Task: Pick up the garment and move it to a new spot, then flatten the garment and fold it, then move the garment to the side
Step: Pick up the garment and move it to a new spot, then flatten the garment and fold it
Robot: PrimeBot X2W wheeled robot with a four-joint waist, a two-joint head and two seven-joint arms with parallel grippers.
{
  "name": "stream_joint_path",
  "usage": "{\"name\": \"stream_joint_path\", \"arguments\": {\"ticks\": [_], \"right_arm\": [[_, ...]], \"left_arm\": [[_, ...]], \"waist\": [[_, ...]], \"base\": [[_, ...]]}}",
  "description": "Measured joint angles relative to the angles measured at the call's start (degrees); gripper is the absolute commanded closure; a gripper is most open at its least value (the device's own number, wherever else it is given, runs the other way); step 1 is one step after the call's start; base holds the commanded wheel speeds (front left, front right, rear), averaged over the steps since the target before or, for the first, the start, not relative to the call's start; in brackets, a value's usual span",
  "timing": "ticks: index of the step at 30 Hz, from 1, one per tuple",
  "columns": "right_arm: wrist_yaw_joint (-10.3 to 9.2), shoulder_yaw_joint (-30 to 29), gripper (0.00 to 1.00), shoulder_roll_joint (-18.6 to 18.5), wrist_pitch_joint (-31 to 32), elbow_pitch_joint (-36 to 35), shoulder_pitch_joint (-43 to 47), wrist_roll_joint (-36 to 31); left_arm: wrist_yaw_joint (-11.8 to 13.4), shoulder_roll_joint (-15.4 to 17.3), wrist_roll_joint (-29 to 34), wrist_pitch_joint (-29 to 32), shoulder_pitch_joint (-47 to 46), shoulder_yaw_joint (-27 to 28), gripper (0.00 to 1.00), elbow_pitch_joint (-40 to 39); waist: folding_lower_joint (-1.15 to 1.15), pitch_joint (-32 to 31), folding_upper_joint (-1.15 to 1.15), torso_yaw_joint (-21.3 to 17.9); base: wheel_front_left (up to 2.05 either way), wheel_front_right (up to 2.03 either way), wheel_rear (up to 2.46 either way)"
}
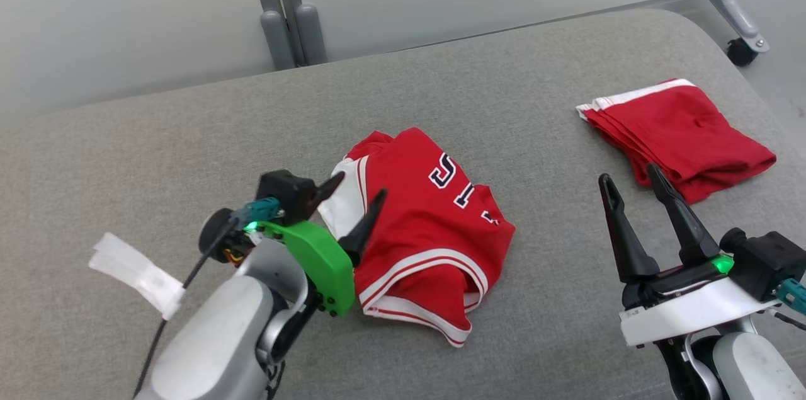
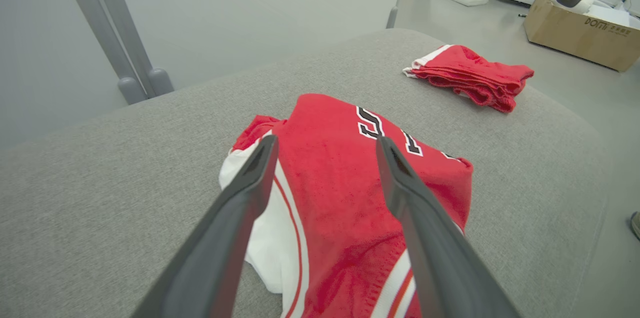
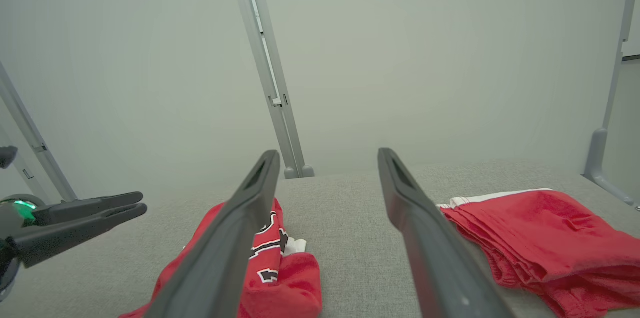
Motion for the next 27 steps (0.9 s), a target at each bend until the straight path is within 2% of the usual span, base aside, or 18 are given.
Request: {"name": "stream_joint_path", "arguments": {"ticks": [2, 9, 12, 15, 21, 27], "right_arm": [[0.00, -0.34, 0.00, -0.09, 0.09, -0.22, 0.51, -0.01], [0.00, -0.94, 0.00, -0.34, 0.75, -0.87, 1.54, 0.00], [0.00, -1.04, 0.00, -0.21, 0.74, -0.60, 2.82, 0.04], [0.00, -2.10, 0.00, 0.32, 0.63, -0.01, 4.02, 0.14], [0.00, -3.28, 0.00, 0.77, -0.04, 1.90, 5.98, 0.43], [0.00, -3.71, 0.00, 0.34, -0.80, 2.96, 7.67, 0.79]], "left_arm": [[0.93, 2.11, -0.42, 0.13, 0.19, 1.70, 0.00, -2.96], [7.23, 9.33, -2.68, -1.42, 5.09, 10.45, 0.00, -11.87], [9.66, 11.56, -3.04, -6.28, 10.20, 14.43, 0.00, -13.33], [10.76, 12.83, -2.59, -12.07, 15.24, 16.86, 0.00, -13.89], [11.16, 12.38, -1.38, -19.84, 23.08, 18.03, 0.00, -13.35], [11.06, 9.06, -0.11, -21.19, 26.70, 19.27, 0.00, -12.43]], "waist": [[0.00, -0.55, 0.00, 0.98], [0.00, -2.30, 0.00, 4.05], [0.00, -3.13, 0.00, 4.72], [0.00, -3.39, 0.00, 4.94], [0.00, -2.90, 0.00, 5.11], [0.00, -2.69, 0.00, 5.45]], "base": [[0.00, 0.00, 0.00], [0.00, 0.00, 0.00], [0.00, 0.00, 0.00], [0.00, 0.00, 0.00], [0.00, 0.00, 0.00], [0.00, 0.00, 0.00]]}}
